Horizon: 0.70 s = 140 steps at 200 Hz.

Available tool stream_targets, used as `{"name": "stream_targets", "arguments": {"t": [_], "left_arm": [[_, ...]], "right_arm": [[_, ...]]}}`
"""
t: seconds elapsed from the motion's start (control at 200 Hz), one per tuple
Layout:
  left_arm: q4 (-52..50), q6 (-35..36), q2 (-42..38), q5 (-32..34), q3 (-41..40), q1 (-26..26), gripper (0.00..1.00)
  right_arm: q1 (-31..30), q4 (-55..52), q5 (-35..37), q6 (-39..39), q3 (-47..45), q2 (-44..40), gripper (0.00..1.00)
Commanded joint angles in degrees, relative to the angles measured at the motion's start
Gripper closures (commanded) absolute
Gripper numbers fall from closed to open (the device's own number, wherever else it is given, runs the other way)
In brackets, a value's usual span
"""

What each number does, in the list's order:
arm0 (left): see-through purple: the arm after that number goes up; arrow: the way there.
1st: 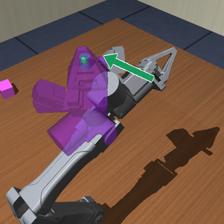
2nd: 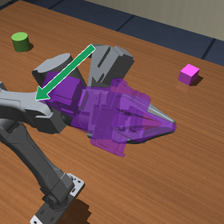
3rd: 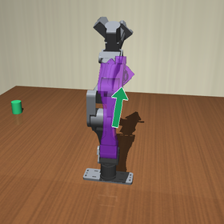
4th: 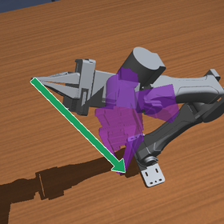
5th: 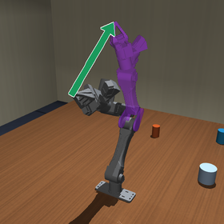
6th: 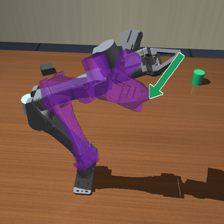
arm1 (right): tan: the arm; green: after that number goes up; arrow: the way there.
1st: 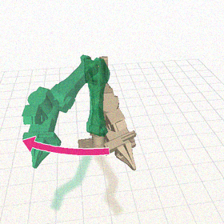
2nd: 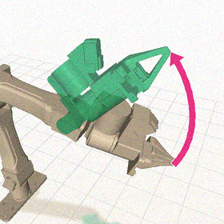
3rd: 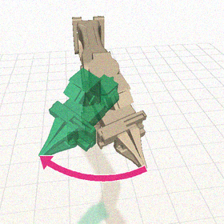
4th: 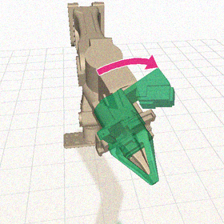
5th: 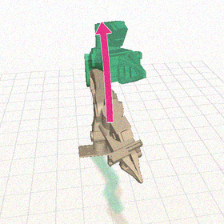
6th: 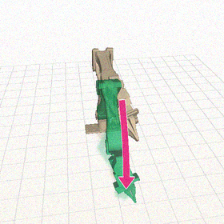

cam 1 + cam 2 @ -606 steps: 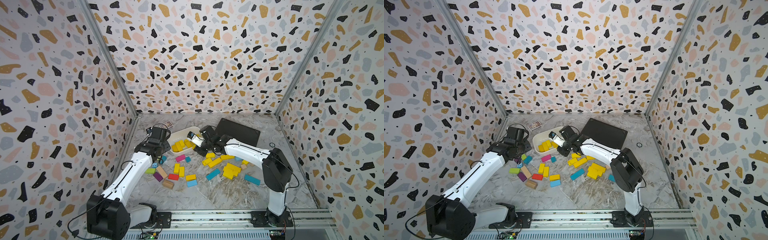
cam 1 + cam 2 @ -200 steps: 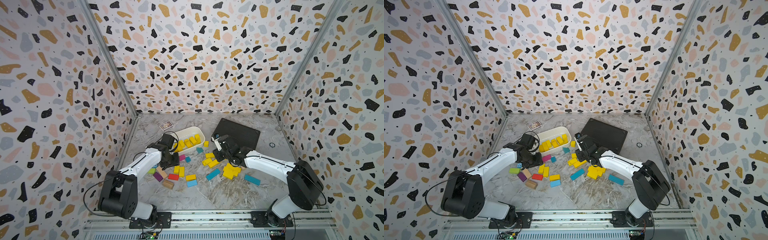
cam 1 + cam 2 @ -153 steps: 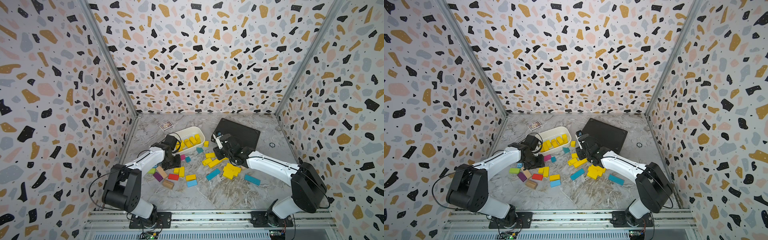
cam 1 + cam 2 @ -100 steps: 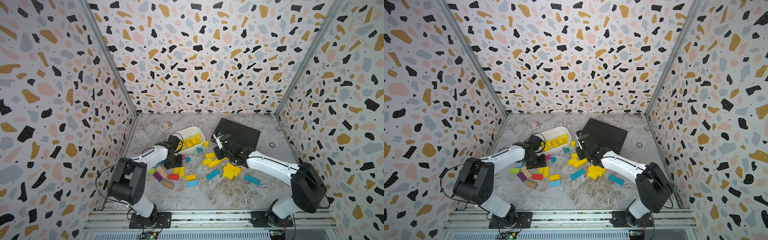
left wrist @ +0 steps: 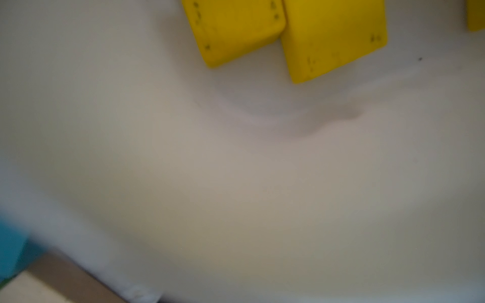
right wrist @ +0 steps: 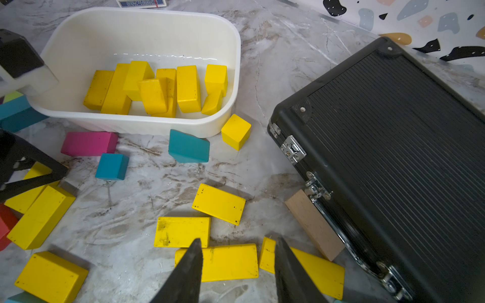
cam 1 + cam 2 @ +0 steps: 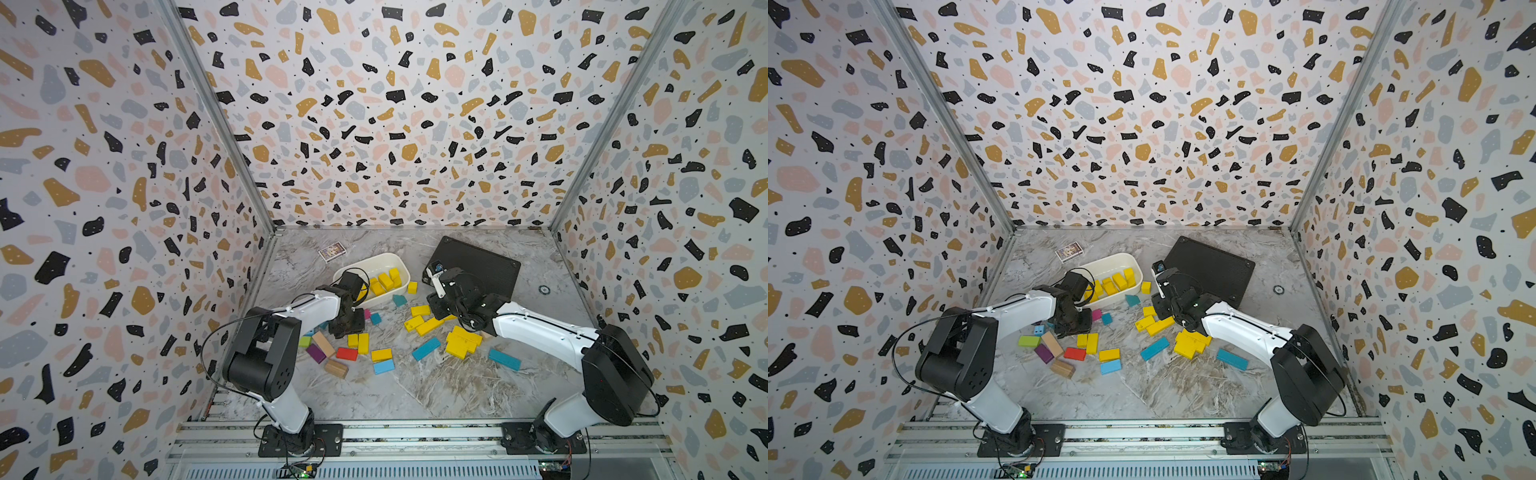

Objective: Pick out the yellow building blocks
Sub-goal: Pick up the building block from the center of the board.

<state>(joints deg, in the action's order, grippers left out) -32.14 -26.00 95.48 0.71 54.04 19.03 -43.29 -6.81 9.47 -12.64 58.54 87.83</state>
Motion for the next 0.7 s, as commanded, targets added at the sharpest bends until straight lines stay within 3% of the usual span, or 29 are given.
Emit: {"name": "stream_targets", "arguments": {"t": [0.0,0.305,0.556,0.696], "left_arm": [[-0.14,-0.50,-1.41,1.92,-1.60,0.23,0.63],[-0.83,-0.82,-3.99,2.99,-2.90,0.27,0.73],[-5.76,-2.35,-16.05,7.59,-0.61,0.27,0.77],[-5.41,-4.51,-17.96,7.50,4.25,0.23,0.77]], "right_arm": [[0.05,-0.14,-0.22,-0.85,0.07,-1.00,0.54],[0.05,-0.15,0.03,-0.15,0.47,-1.02,0.54],[0.05,-0.42,0.94,0.17,-0.53,-2.32,0.54],[0.05,-0.31,0.46,-0.60,-0.65,-2.06,0.55]]}}
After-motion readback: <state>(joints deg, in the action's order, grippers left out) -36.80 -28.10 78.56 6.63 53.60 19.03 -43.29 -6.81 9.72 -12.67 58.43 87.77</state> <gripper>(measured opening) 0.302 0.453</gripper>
